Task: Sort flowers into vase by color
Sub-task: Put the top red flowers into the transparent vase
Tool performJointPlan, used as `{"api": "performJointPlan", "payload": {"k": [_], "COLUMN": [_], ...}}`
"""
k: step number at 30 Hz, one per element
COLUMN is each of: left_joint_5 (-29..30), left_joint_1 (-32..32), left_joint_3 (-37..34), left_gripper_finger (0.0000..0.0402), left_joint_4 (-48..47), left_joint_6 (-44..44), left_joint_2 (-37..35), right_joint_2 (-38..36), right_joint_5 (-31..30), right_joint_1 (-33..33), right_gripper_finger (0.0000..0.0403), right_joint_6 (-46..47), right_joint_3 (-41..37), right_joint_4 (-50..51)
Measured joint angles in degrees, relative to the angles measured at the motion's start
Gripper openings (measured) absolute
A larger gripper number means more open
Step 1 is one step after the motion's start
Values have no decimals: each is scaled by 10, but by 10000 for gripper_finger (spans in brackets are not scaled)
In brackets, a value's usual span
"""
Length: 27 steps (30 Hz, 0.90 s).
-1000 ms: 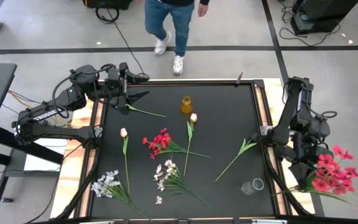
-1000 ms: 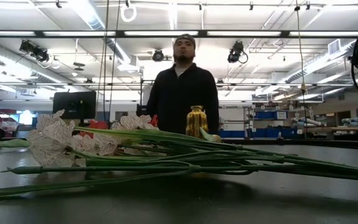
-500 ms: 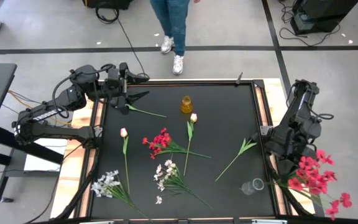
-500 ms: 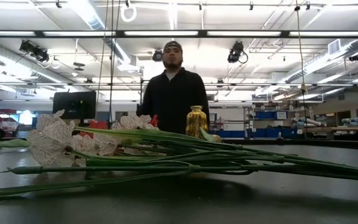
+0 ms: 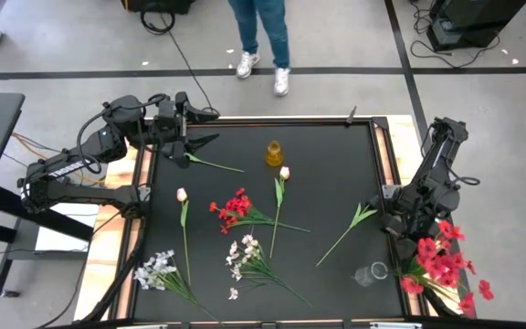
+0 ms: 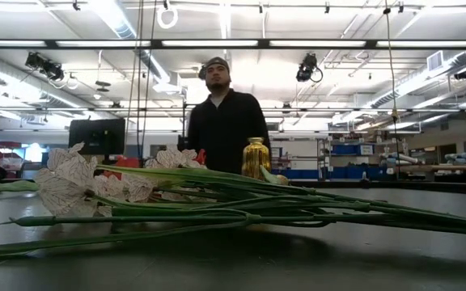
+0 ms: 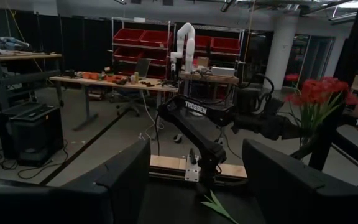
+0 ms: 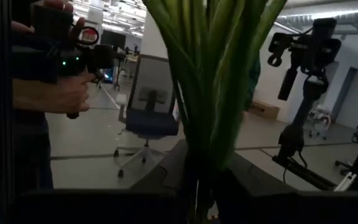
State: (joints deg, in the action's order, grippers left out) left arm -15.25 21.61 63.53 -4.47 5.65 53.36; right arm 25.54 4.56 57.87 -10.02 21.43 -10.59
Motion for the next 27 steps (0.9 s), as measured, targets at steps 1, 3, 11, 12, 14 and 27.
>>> {"api": "performJointPlan", "payload": {"k": [1, 3, 11, 12, 14, 27], "left_joint_5": [0, 0, 0, 0, 0, 0], "left_joint_1": [0, 0, 0, 0, 0, 0], "left_joint_3": [0, 0, 0, 0, 0, 0], "left_gripper_finger": [260, 260, 260, 260, 260, 260], "left_joint_4": [0, 0, 0, 0, 0, 0], "left_joint_6": [0, 0, 0, 0, 0, 0], "left_joint_2": [0, 0, 0, 0, 0, 0], "right_joint_2": [0, 0, -1, -1, 0, -1], "right_joint_5": [0, -2, -17, -17, -17, 0], "right_joint_1": [0, 0, 0, 0, 0, 0], "right_gripper_finger": [83, 97, 142, 146, 152, 176], "right_joint_6": [0, 0, 62, 78, 111, 222], "right_joint_3": [0, 0, 0, 0, 0, 24], "right_joint_4": [-1, -1, 33, 43, 60, 110]}}
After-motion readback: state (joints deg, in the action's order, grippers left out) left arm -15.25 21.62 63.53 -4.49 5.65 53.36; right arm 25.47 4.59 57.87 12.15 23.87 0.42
